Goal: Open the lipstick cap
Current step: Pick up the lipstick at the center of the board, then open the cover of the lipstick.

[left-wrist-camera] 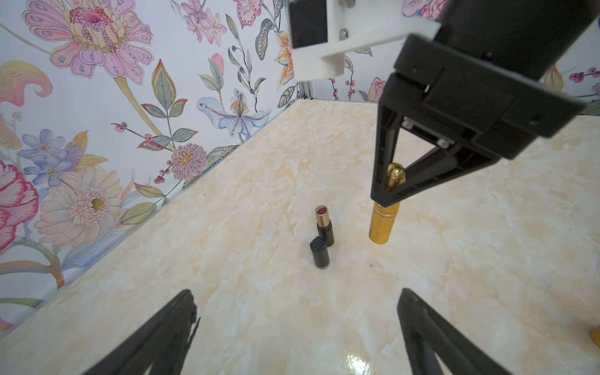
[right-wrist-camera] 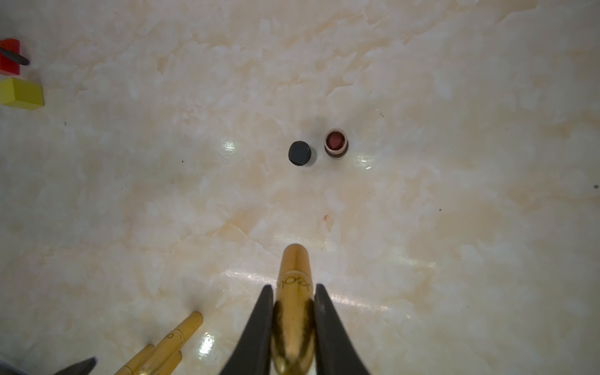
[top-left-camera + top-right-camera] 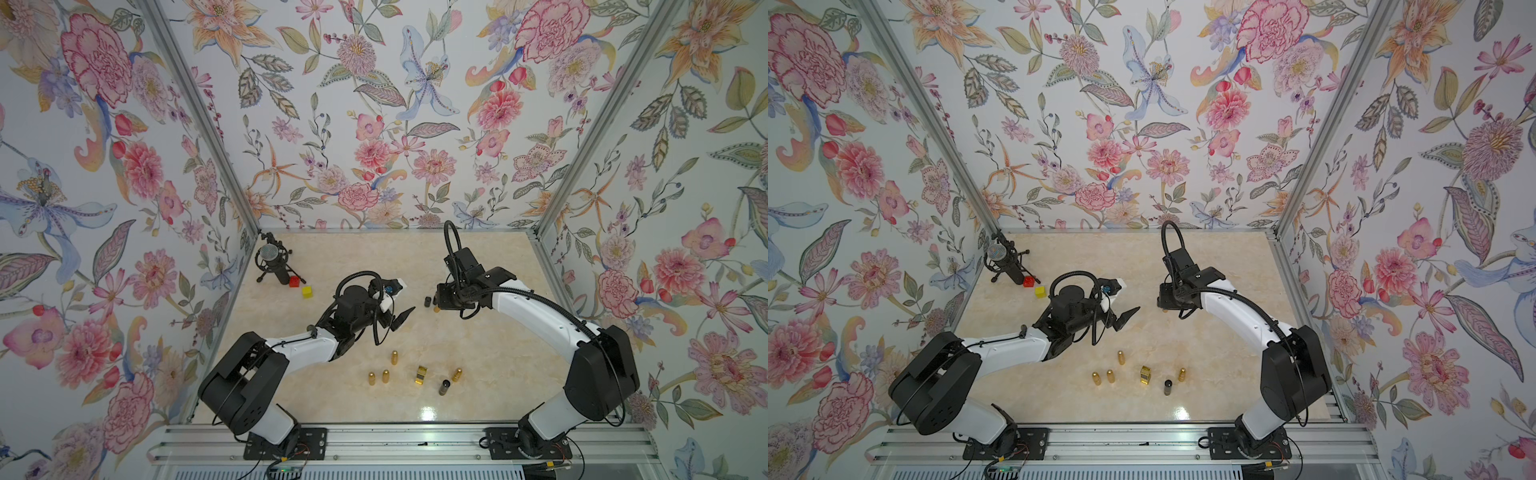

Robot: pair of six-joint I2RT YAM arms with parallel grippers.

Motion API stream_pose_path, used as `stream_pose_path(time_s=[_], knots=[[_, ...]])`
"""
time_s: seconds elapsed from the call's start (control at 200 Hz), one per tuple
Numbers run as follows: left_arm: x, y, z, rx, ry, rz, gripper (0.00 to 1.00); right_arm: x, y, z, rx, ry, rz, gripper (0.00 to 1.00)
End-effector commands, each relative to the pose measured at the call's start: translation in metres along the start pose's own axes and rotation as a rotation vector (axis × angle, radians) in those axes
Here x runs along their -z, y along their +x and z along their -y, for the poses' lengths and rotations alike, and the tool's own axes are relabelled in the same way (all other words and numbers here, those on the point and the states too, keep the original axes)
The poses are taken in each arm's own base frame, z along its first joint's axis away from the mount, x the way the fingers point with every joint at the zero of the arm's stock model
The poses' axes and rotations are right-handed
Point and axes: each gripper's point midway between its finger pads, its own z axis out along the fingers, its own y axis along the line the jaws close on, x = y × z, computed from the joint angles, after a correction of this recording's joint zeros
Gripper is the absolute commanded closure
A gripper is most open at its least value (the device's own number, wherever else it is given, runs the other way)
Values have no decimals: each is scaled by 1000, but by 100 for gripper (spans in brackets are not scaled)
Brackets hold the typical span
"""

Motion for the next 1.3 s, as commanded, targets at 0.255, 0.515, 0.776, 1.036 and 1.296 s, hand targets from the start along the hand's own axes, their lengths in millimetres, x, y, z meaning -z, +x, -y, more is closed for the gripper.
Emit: stream_pose_path(time_s=[0.255, 0.515, 0.776, 1.036, 1.296], knots=[[-31, -3, 28, -111, 128, -9, 17, 37, -13, -52, -41, -226, -32, 81], [-40, -11, 26, -106, 132, 21, 34, 38, -9, -67, -36, -290, -69, 81], [-43, -21, 25, -91, 142, 55, 44, 36, -6, -71, -26, -294, -75, 81], [-37, -16, 29, -80, 145, 53, 59, 35, -6, -66, -31, -283, -68, 82], [-35, -17, 29, -78, 149, 57, 88, 37, -9, -65, -43, -291, -60, 82]])
